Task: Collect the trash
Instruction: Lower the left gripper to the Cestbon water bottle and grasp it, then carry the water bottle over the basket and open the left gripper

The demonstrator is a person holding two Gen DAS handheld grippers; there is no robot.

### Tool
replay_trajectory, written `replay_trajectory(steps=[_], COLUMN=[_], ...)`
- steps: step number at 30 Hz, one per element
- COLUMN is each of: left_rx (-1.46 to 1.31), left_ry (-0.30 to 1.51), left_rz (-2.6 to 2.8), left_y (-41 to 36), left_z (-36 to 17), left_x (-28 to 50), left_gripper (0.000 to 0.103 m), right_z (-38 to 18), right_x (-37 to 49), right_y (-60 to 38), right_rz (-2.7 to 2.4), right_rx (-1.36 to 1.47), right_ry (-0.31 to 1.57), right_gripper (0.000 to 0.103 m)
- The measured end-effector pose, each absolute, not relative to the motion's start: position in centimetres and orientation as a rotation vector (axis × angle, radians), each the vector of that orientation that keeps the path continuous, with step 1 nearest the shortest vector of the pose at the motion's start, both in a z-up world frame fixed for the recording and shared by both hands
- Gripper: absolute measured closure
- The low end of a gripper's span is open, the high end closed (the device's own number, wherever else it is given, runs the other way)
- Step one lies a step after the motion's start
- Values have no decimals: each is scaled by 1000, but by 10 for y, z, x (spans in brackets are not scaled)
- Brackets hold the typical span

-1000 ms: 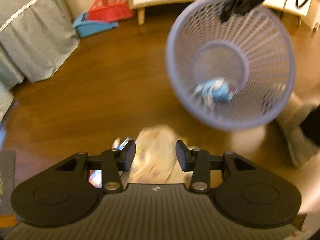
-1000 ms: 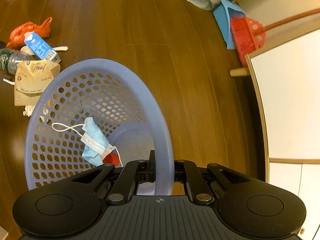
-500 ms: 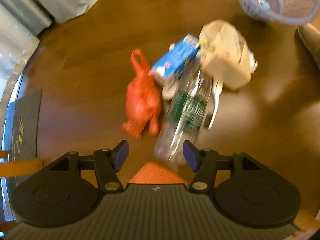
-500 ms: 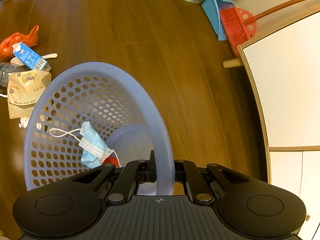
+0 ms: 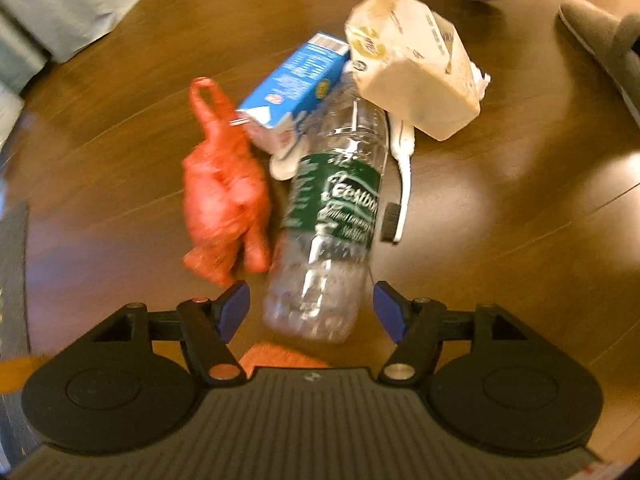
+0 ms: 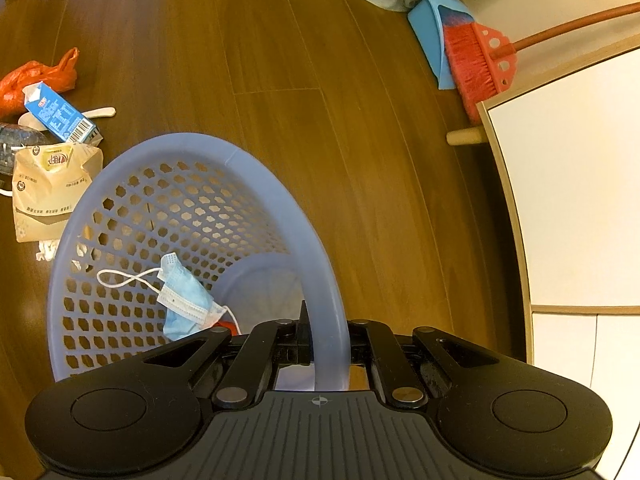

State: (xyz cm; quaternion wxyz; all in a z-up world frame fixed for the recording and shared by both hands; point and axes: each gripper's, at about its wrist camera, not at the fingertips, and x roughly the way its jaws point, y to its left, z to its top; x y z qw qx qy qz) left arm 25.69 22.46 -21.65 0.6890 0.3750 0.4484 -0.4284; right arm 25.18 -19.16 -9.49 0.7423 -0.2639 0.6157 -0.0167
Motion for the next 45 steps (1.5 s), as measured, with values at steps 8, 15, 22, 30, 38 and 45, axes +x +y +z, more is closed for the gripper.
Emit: replay_trajectory(steps=[8,15,22,30,38,45], left_rx=[893,910,879,809,804,828], left_ry=[1010,1021,1111,1198,1224,1174], left_rz=[-963,-940,-910,-850,-809,-839], left_y=[200,194,191,203,209,190], left_z=[-251,-255,-242,-203,-158,-112], left_x=[264,265,261,252,245,227], left_gripper=[39,40,42,43,43,43], right_z=[-95,-97,-95,-95,-94,-94], right_x=[254,253,253,252,253,252], right_y=[-194,-194,-195,-194,-195,-192], right_rz=[-44,-51,-48,-39,-43,-39], right_rx=[-574,-573,-570,-575,-566,-576], right_ry=[1352,1352,1357,1353,1357,1355], right_gripper=[101,101,101,101,101,101])
